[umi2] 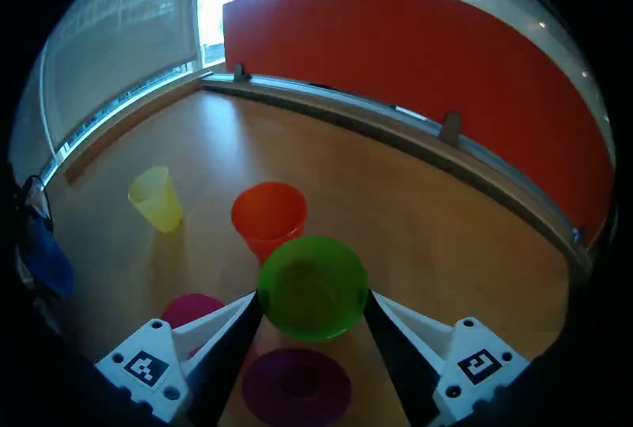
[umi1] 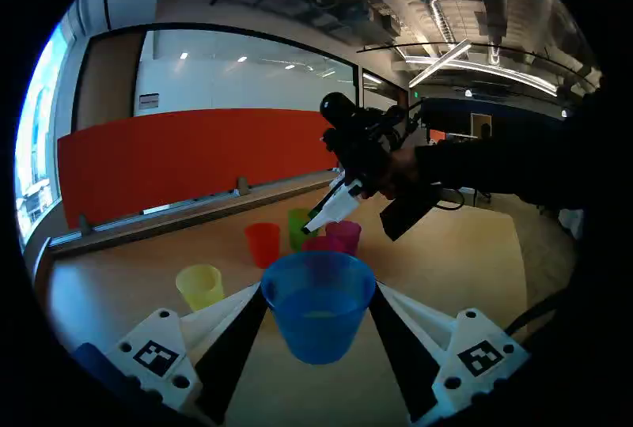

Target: Pour water

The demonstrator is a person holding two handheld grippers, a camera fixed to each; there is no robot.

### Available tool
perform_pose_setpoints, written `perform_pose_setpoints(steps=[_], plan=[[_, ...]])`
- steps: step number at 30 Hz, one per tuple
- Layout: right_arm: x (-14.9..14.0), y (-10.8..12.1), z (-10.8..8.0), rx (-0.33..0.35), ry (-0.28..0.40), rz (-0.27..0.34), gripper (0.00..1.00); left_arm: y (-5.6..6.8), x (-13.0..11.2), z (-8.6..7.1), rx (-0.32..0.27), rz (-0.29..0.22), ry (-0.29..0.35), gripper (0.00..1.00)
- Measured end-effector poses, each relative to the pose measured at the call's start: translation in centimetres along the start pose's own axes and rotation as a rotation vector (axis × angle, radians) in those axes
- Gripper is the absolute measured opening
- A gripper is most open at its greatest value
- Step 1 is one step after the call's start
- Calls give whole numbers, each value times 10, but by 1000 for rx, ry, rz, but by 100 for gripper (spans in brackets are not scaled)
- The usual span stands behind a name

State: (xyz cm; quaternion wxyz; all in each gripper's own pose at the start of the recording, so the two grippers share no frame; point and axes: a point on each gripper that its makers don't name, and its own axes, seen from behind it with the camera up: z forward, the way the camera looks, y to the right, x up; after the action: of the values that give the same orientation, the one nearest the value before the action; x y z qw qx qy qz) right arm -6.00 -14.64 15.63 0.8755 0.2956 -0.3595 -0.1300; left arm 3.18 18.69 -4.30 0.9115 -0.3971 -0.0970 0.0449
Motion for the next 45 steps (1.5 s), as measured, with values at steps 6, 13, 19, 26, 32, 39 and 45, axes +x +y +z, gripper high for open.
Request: perform_pose_setpoints(steps=[6, 13, 19, 26, 32, 39, 45], plan=[[12, -1, -15, -8, 79, -30, 91, 0, 3, -1, 4, 5, 5, 87], [28, -12, -40, -12, 174, -72, 91, 2, 10, -3, 12, 8, 15, 86], [40, -26, -63, -1, 265, -80, 91, 5, 14, -6, 17, 17, 21, 87], [44, -45, -90, 11, 351, -97, 91, 9, 19, -11, 23, 16, 32, 87], [36, -67, -109, 23, 398, -129, 91, 11, 20, -14, 35, 7, 39, 87], [13, -101, -126, 47, 430, -158, 91, 13, 18, -21, 50, -3, 44, 87], [-1, -119, -138, 50, 472, -158, 91, 14, 18, -27, 64, 0, 46, 87]])
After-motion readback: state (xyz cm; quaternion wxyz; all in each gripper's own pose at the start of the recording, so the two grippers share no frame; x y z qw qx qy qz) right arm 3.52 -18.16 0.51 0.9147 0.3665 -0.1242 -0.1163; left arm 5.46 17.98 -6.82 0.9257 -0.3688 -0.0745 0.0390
